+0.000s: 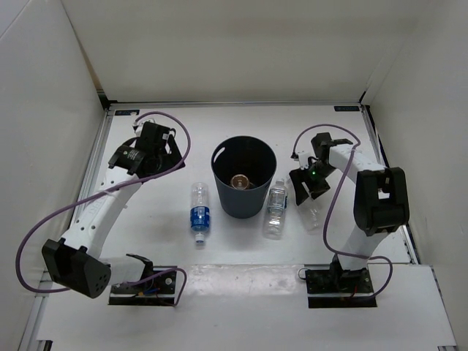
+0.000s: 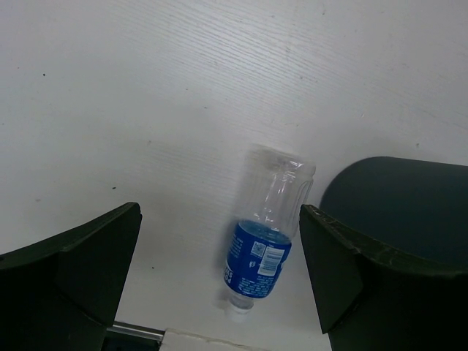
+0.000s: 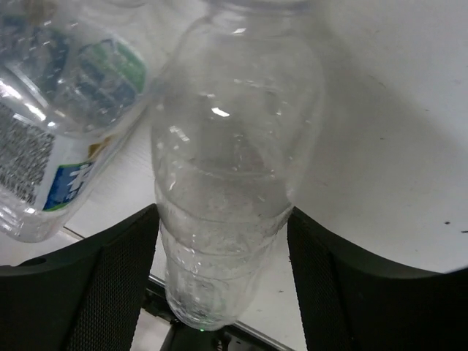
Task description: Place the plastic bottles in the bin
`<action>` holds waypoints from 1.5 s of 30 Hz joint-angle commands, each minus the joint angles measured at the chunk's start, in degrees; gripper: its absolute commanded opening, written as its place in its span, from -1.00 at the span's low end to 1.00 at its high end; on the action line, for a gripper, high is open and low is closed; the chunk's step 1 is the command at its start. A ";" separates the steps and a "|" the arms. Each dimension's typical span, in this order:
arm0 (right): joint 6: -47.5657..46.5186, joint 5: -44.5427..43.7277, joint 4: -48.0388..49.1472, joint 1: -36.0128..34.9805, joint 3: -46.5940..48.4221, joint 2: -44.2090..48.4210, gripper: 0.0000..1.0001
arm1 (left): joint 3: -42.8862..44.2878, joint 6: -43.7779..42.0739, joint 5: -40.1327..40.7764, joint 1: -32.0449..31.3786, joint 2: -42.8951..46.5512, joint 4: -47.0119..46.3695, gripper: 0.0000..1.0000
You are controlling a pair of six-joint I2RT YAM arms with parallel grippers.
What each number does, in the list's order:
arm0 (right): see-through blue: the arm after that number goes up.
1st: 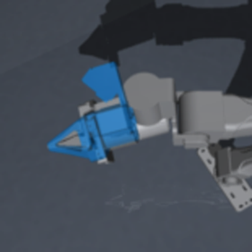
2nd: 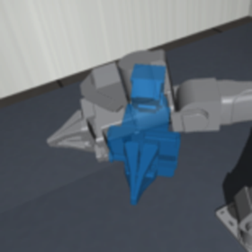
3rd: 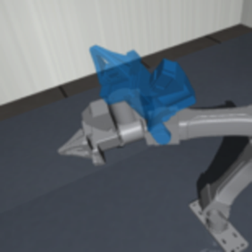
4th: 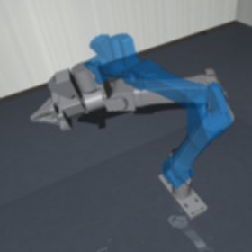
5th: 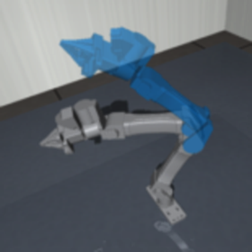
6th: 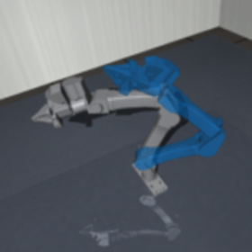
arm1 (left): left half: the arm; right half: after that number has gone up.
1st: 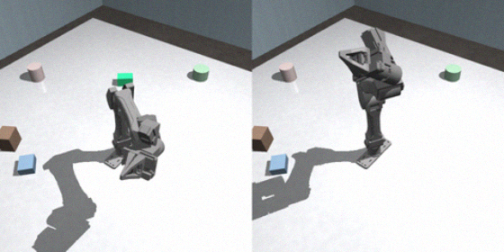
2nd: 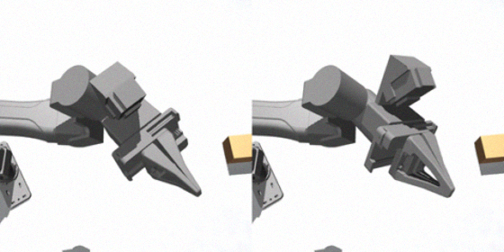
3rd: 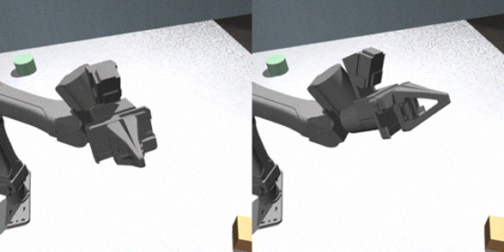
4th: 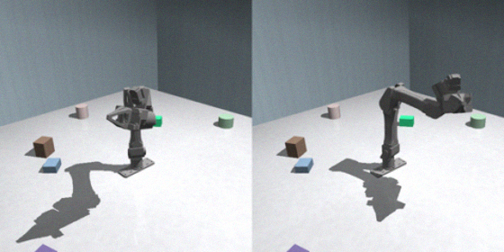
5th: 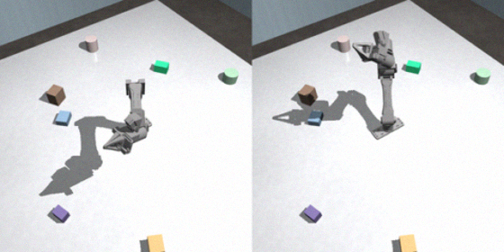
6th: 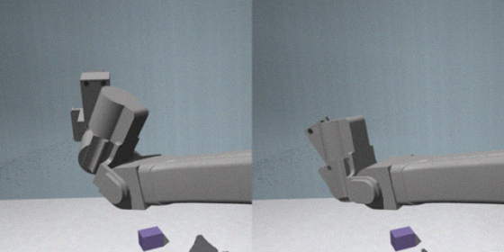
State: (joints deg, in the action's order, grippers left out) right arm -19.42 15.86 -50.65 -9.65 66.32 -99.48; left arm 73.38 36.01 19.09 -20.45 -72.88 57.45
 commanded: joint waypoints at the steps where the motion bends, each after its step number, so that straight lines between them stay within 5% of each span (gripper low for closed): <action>1: 2.63 -2.58 -2.61 -0.01 3.55 -0.97 0.46 | -1.14 0.03 1.39 0.14 2.57 0.29 1.00; 18: 3.25 -8.56 -12.63 -3.53 9.70 -8.36 0.23 | -2.11 0.73 0.42 0.23 1.78 -0.32 1.00; 21: 3.25 -8.74 -12.80 -3.71 9.70 -8.27 0.04 | -1.84 0.73 0.42 0.14 1.78 -0.41 1.00; 26: 3.77 -7.69 -12.72 -2.92 9.70 -8.36 -0.63 | -1.93 0.29 0.42 0.15 1.26 -0.50 1.00; 31: 5.27 -7.85 -13.16 -0.47 12.07 -5.73 -0.66 | -1.05 -0.32 -0.19 0.23 1.16 -0.41 1.00; 34: 6.84 -7.34 -12.72 1.99 15.14 -1.69 -1.00 | -1.14 -0.32 -0.20 0.23 1.16 -0.41 1.00; 39: 7.64 -5.58 -14.91 5.95 19.98 3.50 -1.00 | -1.32 0.46 -0.54 0.23 0.55 -0.32 1.00; 45: 4.41 7.59 -16.23 16.06 22.78 7.01 -1.00 | -0.53 -0.23 -0.81 0.23 -0.24 0.12 1.00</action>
State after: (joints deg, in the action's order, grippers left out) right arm -13.13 15.70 -64.10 2.46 86.35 -94.37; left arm 71.61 36.03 18.70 -20.45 -73.21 57.45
